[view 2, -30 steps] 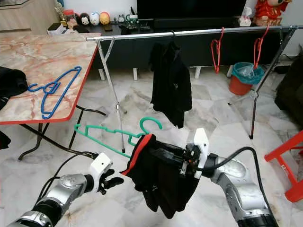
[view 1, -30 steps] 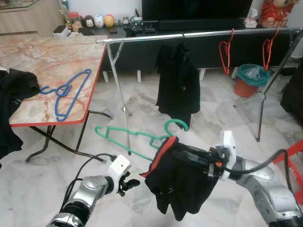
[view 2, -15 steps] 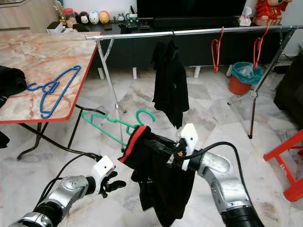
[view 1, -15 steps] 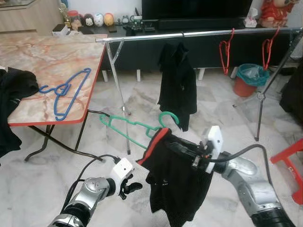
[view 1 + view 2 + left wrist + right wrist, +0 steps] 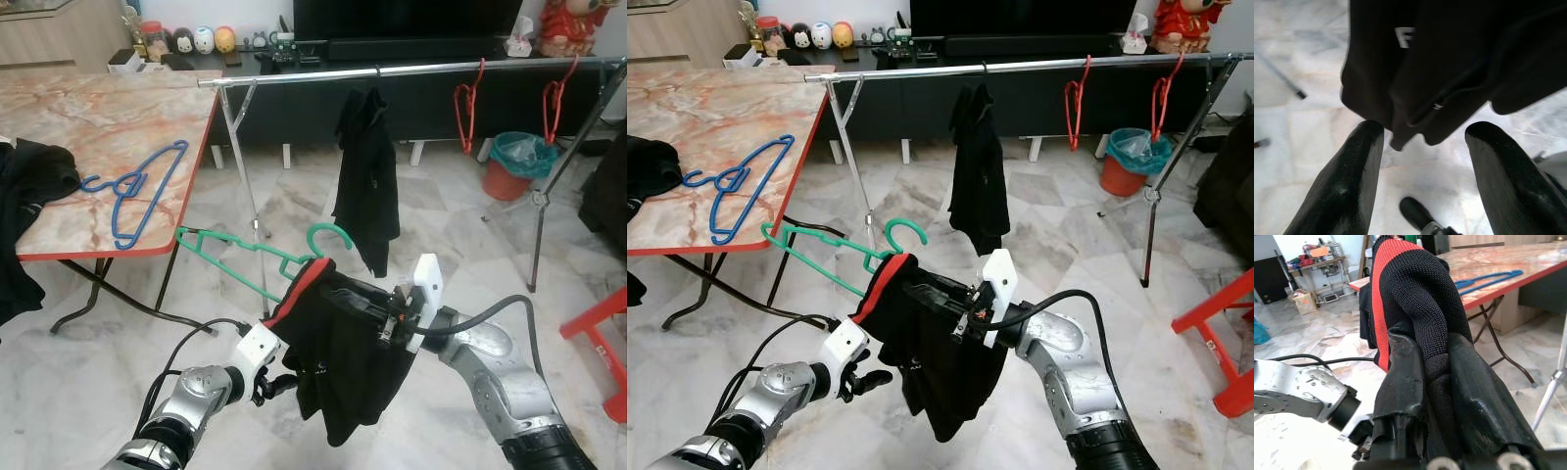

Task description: Hang hanger

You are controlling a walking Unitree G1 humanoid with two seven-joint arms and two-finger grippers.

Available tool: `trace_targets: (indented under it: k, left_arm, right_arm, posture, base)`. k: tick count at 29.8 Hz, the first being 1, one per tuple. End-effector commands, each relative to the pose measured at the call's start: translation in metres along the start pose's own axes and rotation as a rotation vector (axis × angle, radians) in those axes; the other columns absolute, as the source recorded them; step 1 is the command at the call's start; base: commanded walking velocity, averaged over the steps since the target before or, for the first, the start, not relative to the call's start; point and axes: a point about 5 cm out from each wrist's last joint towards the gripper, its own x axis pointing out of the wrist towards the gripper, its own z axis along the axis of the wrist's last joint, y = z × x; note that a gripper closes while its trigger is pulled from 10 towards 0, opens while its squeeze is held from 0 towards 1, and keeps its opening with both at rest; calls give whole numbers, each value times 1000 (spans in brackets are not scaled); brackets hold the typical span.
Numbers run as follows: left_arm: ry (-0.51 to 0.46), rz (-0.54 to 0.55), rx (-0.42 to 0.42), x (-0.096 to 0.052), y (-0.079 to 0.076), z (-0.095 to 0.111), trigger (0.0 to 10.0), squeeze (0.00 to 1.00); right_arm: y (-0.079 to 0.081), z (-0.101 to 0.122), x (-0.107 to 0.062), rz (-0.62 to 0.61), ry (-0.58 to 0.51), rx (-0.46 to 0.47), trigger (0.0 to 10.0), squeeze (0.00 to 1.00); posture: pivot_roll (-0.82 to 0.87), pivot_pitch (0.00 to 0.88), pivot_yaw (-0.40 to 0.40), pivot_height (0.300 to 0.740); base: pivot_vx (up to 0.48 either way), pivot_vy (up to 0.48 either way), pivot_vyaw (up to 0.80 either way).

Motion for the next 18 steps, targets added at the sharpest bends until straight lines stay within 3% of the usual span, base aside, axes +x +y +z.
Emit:
trace_targets:
  k: [1,9,16,18]
  left_arm:
    - [-8,33,8,0,5,4,10000,0]
    - [-50,178,-6,-2,18,13,10000,0]
    - [-74,218,-28,-1,20,16,10000,0]
    - [-91,170,-64,0,16,17,10000,0]
  right_arm:
    - [3,12,6,33,-33,-33,10000,0]
    - [8,11,8,60,-30,-28,10000,0]
    - [8,11,8,61,-27,-26,10000,0]
    - [8,10,7,63,-25,-25,10000,0]
  posture:
    - [14,37,11,740]
    - [14,37,7,740]
    - [11,37,8,740]
    - [11,37,8,740]
  base:
    - [0,0,0]
    - [0,0,0]
    - [0,0,0]
    - [0,0,0]
